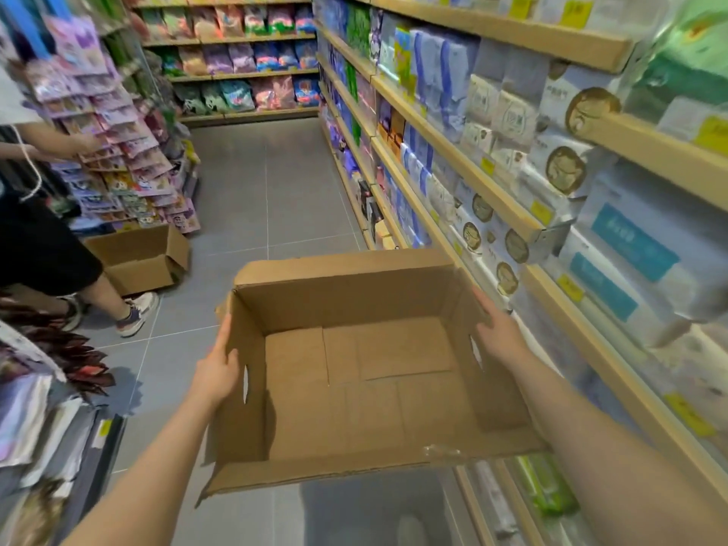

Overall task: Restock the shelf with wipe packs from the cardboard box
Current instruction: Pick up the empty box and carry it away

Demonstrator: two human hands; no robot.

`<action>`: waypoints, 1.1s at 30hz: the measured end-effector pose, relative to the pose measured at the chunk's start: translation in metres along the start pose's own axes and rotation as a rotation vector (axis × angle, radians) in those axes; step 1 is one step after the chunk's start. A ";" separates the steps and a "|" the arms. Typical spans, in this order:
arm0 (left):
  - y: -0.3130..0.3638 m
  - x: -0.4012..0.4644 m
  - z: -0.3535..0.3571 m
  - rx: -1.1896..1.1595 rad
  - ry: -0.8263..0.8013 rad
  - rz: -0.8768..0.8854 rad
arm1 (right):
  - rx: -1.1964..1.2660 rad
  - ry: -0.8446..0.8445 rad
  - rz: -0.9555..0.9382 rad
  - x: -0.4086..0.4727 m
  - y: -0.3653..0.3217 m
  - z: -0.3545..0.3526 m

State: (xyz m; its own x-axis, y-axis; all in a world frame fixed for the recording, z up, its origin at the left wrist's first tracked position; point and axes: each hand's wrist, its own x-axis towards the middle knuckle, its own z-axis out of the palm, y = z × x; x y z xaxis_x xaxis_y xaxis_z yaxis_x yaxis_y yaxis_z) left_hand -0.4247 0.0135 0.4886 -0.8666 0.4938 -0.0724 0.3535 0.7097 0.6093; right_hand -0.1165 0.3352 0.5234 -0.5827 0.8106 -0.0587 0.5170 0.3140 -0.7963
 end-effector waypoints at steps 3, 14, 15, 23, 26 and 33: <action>0.013 0.032 0.009 -0.021 -0.012 -0.003 | -0.007 0.004 -0.003 0.037 -0.009 0.002; 0.076 0.240 0.050 0.045 0.078 -0.043 | -0.091 -0.021 -0.044 0.268 -0.018 0.027; 0.081 0.261 0.050 0.057 0.084 -0.054 | -0.097 -0.035 -0.050 0.290 -0.021 0.030; 0.096 0.414 0.052 0.171 0.060 -0.076 | -0.170 -0.010 0.044 0.440 -0.039 0.076; 0.095 0.479 0.056 0.196 0.041 -0.061 | -0.208 -0.004 0.089 0.491 -0.049 0.098; 0.083 0.675 0.053 0.201 -0.015 0.055 | -0.216 0.133 0.039 0.617 -0.083 0.170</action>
State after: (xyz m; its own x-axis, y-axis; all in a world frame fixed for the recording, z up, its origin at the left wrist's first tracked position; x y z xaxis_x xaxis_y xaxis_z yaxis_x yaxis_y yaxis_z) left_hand -0.9618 0.4323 0.4480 -0.8392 0.5409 -0.0564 0.4643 0.7667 0.4434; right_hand -0.6256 0.7249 0.4509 -0.4794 0.8776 0.0041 0.6675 0.3677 -0.6475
